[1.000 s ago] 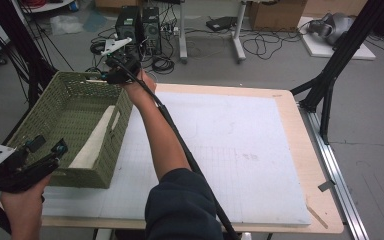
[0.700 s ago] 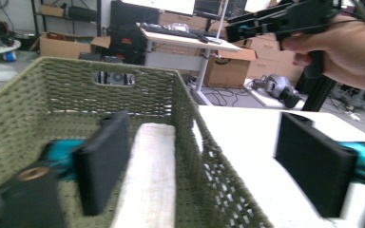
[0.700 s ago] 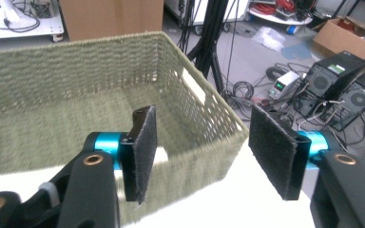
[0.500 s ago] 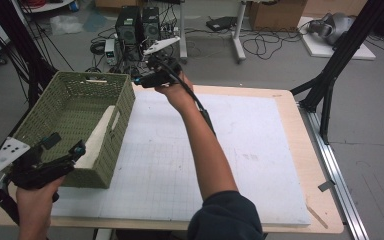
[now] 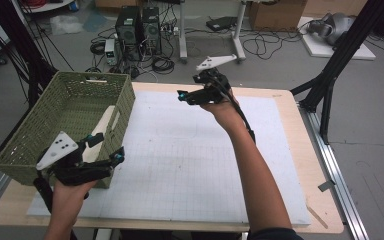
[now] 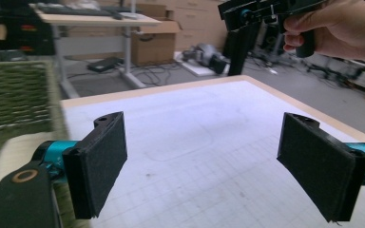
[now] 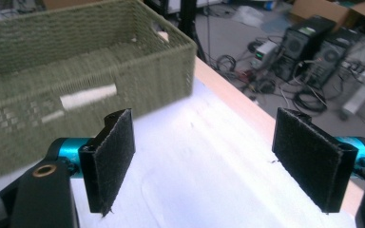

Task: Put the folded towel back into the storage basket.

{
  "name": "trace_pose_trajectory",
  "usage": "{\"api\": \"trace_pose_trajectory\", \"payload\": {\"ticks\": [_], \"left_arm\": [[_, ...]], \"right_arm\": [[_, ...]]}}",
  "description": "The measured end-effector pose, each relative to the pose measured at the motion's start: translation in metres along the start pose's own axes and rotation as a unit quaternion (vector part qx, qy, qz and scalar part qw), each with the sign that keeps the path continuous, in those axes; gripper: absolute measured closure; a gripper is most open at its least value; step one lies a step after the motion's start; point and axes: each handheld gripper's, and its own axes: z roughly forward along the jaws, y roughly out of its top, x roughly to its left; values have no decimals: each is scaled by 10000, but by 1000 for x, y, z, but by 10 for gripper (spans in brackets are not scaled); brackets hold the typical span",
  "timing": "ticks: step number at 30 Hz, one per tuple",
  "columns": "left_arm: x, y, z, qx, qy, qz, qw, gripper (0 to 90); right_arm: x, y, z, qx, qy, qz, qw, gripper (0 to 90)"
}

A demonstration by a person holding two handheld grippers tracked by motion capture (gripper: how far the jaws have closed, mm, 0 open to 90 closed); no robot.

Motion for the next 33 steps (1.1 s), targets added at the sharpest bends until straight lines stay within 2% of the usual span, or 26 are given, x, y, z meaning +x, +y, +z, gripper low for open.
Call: {"api": "trace_pose_trajectory", "payload": {"ticks": [5, 9, 12, 18, 22, 25, 30, 33], "left_arm": [[-12, -2, 15, 90, -334, 127, 9993, 177], [-19, -4, 27, 120, -564, 107, 9983, 178], [-24, -8, 36, 131, -787, 48, 9968, 178], [-36, -20, 56, 205, -1169, 130, 9929, 177], [-43, -32, 68, 379, -1266, 162, 9911, 178], [-46, -41, 74, 400, -1232, 164, 9914, 167], [-50, -57, 83, 513, -1302, 207, 9899, 166], [-51, -64, 85, 472, -1285, 253, 9903, 168]], "right_arm": [[-4, -31, -34, -116, -263, 102, 9995, 201], [-6, -59, -60, -111, -469, 185, 9987, 200], [-7, -80, -77, -50, -624, 239, 9978, 198], [-4, -122, -106, -41, -897, 419, 9951, 186], [4, -150, -120, -32, -1096, 432, 9930, 183], [13, -168, -129, -9, -1253, 409, 9913, 183], [30, -198, -140, -65, -1538, 388, 9873, 180], [35, -217, -147, -181, -1644, 579, 9845, 179]]}}
